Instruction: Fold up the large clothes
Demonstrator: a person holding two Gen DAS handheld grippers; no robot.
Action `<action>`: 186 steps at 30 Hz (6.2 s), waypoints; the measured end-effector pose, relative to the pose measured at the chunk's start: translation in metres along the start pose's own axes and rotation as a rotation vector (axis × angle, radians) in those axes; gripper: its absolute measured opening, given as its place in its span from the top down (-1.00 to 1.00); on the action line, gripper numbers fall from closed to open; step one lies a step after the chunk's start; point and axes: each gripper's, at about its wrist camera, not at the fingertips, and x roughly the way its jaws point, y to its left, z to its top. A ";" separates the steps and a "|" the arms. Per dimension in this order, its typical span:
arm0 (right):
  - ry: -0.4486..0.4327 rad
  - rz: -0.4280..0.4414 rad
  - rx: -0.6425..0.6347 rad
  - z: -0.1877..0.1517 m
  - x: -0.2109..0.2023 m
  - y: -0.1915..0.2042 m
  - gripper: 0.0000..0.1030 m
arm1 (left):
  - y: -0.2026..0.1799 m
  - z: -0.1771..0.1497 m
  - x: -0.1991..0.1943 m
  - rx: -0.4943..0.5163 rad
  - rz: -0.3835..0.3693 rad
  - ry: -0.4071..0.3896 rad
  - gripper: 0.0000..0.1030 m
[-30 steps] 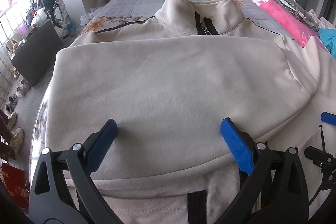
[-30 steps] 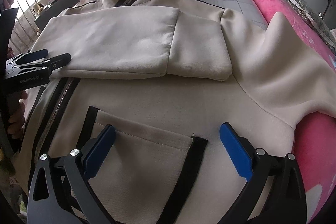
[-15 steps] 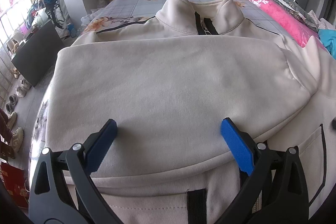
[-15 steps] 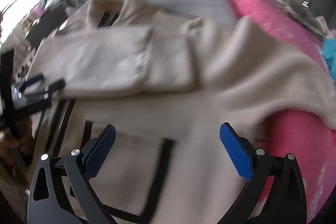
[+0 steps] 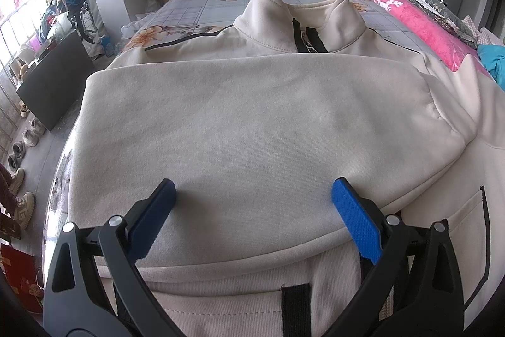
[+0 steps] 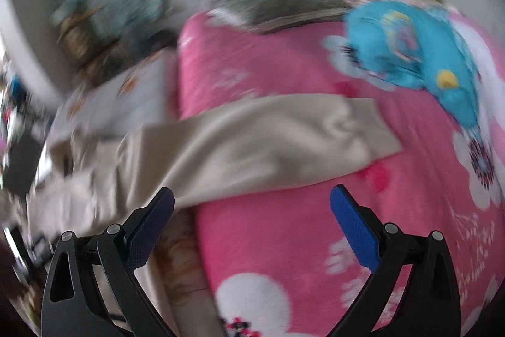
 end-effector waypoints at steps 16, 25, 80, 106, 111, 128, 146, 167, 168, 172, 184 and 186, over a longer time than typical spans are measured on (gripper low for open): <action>0.082 0.059 0.545 0.009 0.093 -0.145 -0.27 | -0.001 0.000 -0.001 -0.001 0.001 0.000 -0.87; 0.030 0.131 0.763 -0.002 0.128 -0.200 0.17 | -0.002 0.000 -0.001 -0.001 0.001 -0.001 -0.87; 0.053 0.648 -0.621 -0.107 -0.044 0.424 0.21 | 0.140 -0.064 -0.116 -0.242 -0.199 -0.135 0.09; 0.224 0.347 -0.049 -0.013 0.173 0.155 0.12 | 0.136 0.030 0.005 -0.276 -0.057 0.038 0.50; 0.205 0.376 -0.046 -0.006 0.184 0.159 0.64 | 0.134 0.029 -0.002 -0.241 -0.076 0.020 0.77; 0.248 0.486 -0.021 -0.014 0.191 0.150 0.62 | 0.144 0.043 0.015 -0.377 -0.159 0.049 0.28; 0.106 0.359 -0.216 -0.012 0.170 0.186 0.87 | 0.121 0.024 -0.036 -0.194 0.042 -0.083 0.98; 0.117 0.325 -0.237 -0.012 0.158 0.176 0.26 | 0.139 0.027 0.000 -0.297 -0.004 0.002 0.97; 0.110 0.336 -0.253 -0.013 0.149 0.174 0.18 | 0.138 0.027 0.001 -0.296 -0.005 0.003 0.97; 0.075 0.419 -0.468 -0.047 0.092 0.177 -0.10 | 0.139 0.027 0.002 -0.295 -0.009 0.004 0.97; 0.048 0.080 -0.983 -0.153 0.082 0.207 0.75 | 0.129 0.047 -0.032 -0.255 -0.031 -0.047 0.98; 0.002 0.103 -0.943 -0.145 0.072 0.202 0.79 | 0.128 0.048 -0.045 -0.239 -0.036 -0.068 0.98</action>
